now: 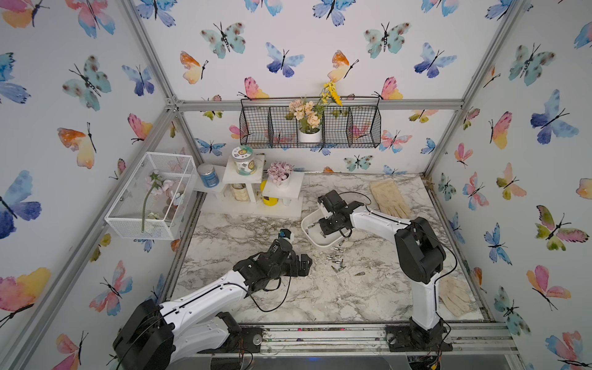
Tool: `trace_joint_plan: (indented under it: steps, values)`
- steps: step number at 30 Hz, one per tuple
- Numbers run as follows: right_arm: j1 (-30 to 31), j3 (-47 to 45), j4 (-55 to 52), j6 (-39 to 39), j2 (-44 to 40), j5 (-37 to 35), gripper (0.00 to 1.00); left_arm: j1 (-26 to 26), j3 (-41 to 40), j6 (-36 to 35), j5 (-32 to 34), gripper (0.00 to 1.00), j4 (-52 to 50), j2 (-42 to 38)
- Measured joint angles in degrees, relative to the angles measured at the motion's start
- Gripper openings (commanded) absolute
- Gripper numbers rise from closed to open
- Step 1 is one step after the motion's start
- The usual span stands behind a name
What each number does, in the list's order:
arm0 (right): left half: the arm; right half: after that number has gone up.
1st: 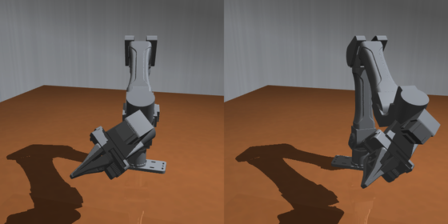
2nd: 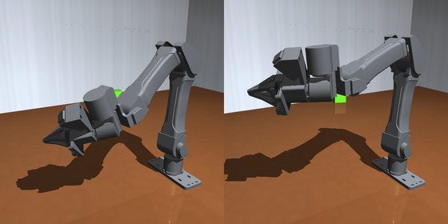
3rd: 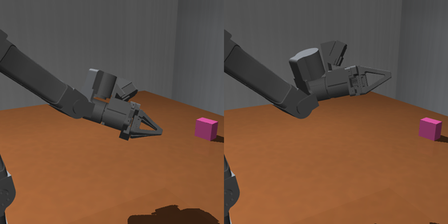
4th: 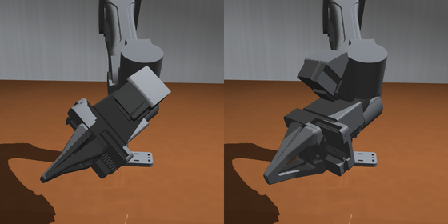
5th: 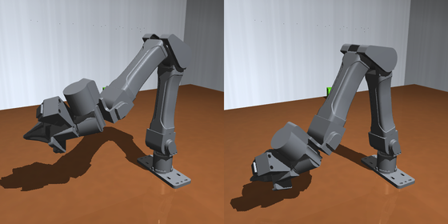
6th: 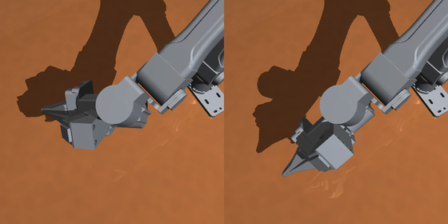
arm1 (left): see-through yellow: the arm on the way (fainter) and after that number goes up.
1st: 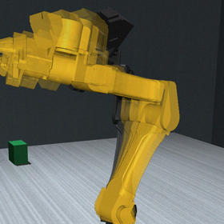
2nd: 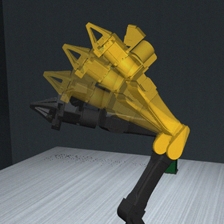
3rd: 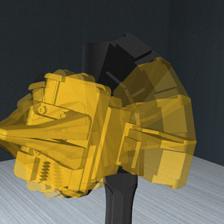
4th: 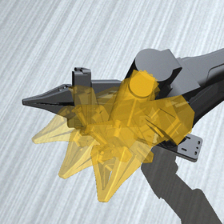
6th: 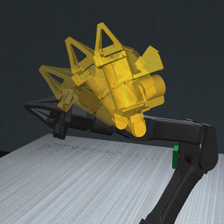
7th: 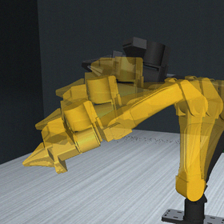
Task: Put the bit on the desktop into the storage box
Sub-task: Place the screwdriver bit in the storage box, then pick up the screwdriver bit from the center of the board.
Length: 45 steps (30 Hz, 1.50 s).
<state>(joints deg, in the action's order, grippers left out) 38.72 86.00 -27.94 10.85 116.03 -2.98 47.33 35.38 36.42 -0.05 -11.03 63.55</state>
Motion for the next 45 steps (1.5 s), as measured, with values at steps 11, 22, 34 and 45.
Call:
trace_joint_plan:
  steps: [11,22,34,45]
  values:
    - [-1.6,-7.6,0.4,1.7,-20.9,-2.2,0.42,6.7,8.0,0.4,4.2,0.99,-3.0,9.0]
    - [-2.1,-27.1,4.2,6.7,-43.8,-13.3,0.81,10.2,16.8,0.4,6.9,0.99,-6.9,20.7]
    - [-2.1,-38.1,6.2,11.1,-56.3,-21.4,0.96,13.2,27.3,0.7,9.1,0.92,-10.9,33.9]
    - [-2.1,-40.2,6.2,12.2,-60.6,-25.6,0.96,15.4,33.9,1.1,11.6,0.81,-15.6,41.8]
